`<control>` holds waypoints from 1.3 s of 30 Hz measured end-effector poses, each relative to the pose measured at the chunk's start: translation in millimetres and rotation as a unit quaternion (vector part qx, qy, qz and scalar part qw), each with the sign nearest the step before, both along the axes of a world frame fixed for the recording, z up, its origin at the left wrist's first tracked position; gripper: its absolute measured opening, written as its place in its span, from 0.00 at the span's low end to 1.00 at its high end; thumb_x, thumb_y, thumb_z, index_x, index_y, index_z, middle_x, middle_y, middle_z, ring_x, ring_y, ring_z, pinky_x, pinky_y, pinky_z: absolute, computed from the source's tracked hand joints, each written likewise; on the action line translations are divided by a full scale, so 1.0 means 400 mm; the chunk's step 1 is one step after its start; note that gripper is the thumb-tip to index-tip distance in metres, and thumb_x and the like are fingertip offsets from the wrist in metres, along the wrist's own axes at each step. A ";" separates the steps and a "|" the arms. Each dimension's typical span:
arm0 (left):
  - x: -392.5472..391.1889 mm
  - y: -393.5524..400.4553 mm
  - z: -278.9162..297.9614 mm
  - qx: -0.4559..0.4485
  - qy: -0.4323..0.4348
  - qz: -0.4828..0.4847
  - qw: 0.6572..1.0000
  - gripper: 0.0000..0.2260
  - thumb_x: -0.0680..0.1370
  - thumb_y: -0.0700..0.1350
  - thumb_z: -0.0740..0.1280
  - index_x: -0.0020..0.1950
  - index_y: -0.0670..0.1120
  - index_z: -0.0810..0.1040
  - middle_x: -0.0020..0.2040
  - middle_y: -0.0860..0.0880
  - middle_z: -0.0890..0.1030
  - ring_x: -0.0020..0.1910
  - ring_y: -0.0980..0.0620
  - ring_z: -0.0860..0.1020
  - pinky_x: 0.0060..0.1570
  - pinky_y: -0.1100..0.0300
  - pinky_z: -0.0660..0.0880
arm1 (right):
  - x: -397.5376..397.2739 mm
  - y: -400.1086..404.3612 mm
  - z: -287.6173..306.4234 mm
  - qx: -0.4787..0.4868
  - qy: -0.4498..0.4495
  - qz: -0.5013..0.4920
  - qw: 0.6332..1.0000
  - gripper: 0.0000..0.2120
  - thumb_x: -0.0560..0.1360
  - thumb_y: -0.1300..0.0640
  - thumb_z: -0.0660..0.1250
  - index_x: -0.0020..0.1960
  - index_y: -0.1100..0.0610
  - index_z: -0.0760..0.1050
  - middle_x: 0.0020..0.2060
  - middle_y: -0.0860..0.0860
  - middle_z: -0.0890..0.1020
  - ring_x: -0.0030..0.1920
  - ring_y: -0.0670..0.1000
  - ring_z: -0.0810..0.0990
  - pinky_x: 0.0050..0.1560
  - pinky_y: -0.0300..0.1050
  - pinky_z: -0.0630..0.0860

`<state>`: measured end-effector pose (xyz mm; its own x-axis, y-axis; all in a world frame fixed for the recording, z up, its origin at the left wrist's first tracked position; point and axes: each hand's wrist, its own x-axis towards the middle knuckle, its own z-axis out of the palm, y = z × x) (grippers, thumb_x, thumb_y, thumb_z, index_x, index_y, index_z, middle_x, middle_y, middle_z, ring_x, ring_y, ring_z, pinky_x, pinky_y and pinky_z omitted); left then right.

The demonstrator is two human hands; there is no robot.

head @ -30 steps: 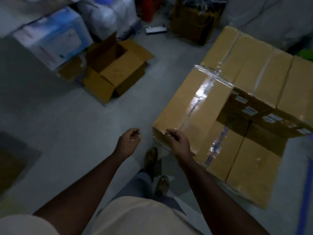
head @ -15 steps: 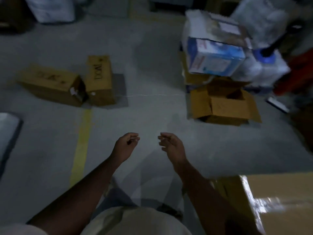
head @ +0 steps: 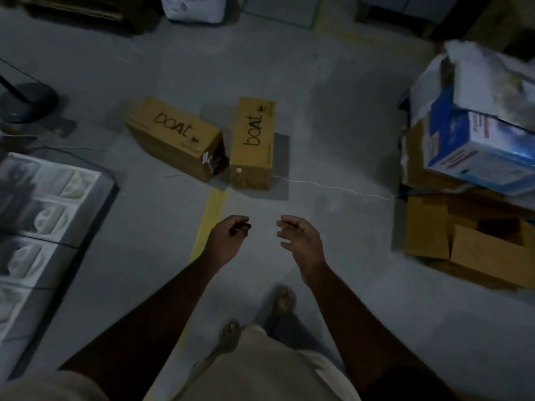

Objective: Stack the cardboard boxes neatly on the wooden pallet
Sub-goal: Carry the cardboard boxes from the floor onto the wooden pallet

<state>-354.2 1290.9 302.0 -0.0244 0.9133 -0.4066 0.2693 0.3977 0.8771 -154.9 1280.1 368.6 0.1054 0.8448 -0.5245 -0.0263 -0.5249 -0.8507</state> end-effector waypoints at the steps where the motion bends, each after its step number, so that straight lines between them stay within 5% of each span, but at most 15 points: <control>1: -0.007 0.049 -0.004 -0.001 -0.003 0.005 1.000 0.12 0.81 0.33 0.65 0.64 0.40 0.79 0.58 0.38 0.82 0.59 0.37 0.81 0.63 0.41 0.76 | -0.006 0.052 -0.012 -0.002 -0.001 -0.001 1.000 0.09 0.81 0.61 0.67 0.58 0.52 0.81 0.54 0.50 0.86 0.56 0.55 0.85 0.58 0.53 0.80; 6: -0.029 0.331 -0.045 -0.017 0.013 0.023 1.000 0.10 0.82 0.37 0.66 0.63 0.44 0.79 0.60 0.40 0.82 0.59 0.39 0.81 0.61 0.41 0.77 | -0.038 0.376 -0.104 -0.019 0.003 -0.008 1.000 0.07 0.81 0.61 0.68 0.58 0.56 0.81 0.55 0.53 0.86 0.55 0.57 0.85 0.58 0.55 0.80; 10: -0.034 0.595 -0.095 -0.028 0.058 0.037 0.997 0.13 0.83 0.39 0.66 0.67 0.40 0.77 0.62 0.41 0.81 0.59 0.43 0.81 0.61 0.44 0.78 | -0.061 0.696 -0.215 -0.033 0.003 0.030 0.999 0.05 0.81 0.58 0.69 0.51 0.48 0.81 0.53 0.53 0.85 0.55 0.56 0.84 0.54 0.52 0.79; 14: -0.043 0.837 -0.194 -0.071 0.076 0.077 0.992 0.11 0.82 0.40 0.67 0.65 0.44 0.78 0.58 0.45 0.83 0.55 0.48 0.82 0.56 0.47 0.80 | -0.081 0.969 -0.383 -0.067 -0.060 0.089 0.992 0.05 0.81 0.54 0.69 0.50 0.44 0.80 0.51 0.49 0.85 0.55 0.55 0.84 0.60 0.58 0.80; 21: -0.109 1.167 -0.605 -0.165 0.086 0.113 0.976 0.17 0.82 0.43 0.68 0.71 0.47 0.74 0.66 0.48 0.79 0.62 0.50 0.78 0.60 0.53 0.76 | -0.164 1.291 -0.760 -0.032 -0.124 0.206 0.970 0.15 0.84 0.56 0.65 0.70 0.52 0.78 0.66 0.48 0.81 0.65 0.49 0.79 0.62 0.43 0.75; 26: -0.151 1.309 -0.930 -0.209 0.147 0.116 0.960 0.36 0.81 0.52 0.68 0.83 0.44 0.53 0.82 0.46 0.58 0.80 0.45 0.60 0.75 0.49 0.62 | -0.222 1.394 -1.030 -0.014 -0.111 0.254 0.961 0.23 0.85 0.60 0.61 0.79 0.49 0.67 0.68 0.26 0.59 0.69 0.36 0.61 0.74 0.38 0.65; 28: -0.149 1.358 -1.001 -0.209 0.156 0.127 0.957 0.34 0.83 0.53 0.65 0.82 0.43 0.55 0.80 0.47 0.63 0.78 0.46 0.63 0.69 0.54 0.65 | -0.241 1.411 -1.115 0.000 -0.143 0.269 0.952 0.25 0.85 0.60 0.60 0.81 0.50 0.62 0.69 0.26 0.53 0.71 0.33 0.55 0.74 0.32 0.58; 30: -0.146 1.385 -1.050 -0.180 0.150 0.130 0.964 0.22 0.84 0.51 0.64 0.74 0.41 0.69 0.66 0.49 0.75 0.66 0.48 0.75 0.56 0.58 0.67 | -0.262 1.417 -1.174 0.012 -0.171 0.297 0.939 0.27 0.86 0.60 0.59 0.82 0.51 0.57 0.74 0.33 0.53 0.76 0.37 0.51 0.71 0.27 0.51; 33: -0.143 1.391 -1.091 -0.132 0.122 0.147 0.973 0.13 0.84 0.51 0.63 0.54 0.41 0.78 0.49 0.47 0.81 0.49 0.50 0.79 0.48 0.57 0.70 | -0.279 1.413 -1.235 0.031 -0.192 0.302 0.933 0.28 0.85 0.57 0.61 0.83 0.54 0.55 0.79 0.41 0.54 0.80 0.44 0.50 0.77 0.36 0.52; 36: -0.135 1.369 -1.092 -0.159 0.060 0.190 0.967 0.11 0.83 0.51 0.64 0.60 0.48 0.81 0.56 0.51 0.82 0.56 0.51 0.80 0.50 0.60 0.75 | -0.252 1.391 -1.275 -0.033 -0.213 0.224 0.950 0.35 0.82 0.40 0.60 0.84 0.51 0.55 0.82 0.50 0.59 0.81 0.54 0.58 0.80 0.54 0.61; 39: -0.098 1.331 -1.074 -0.183 -0.090 0.149 0.968 0.17 0.82 0.53 0.66 0.70 0.51 0.76 0.64 0.50 0.82 0.64 0.48 0.80 0.61 0.51 0.77 | -0.189 1.383 -1.278 -0.078 -0.277 0.104 0.952 0.45 0.73 0.28 0.57 0.84 0.48 0.53 0.82 0.53 0.59 0.81 0.59 0.59 0.75 0.66 0.65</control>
<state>-393.5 1823.4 -127.4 -0.1635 0.6707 -0.7235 -0.0483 0.7270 0.6849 -230.5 1833.2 -142.8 0.2424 0.7941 -0.5574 0.5221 -0.5910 -0.6149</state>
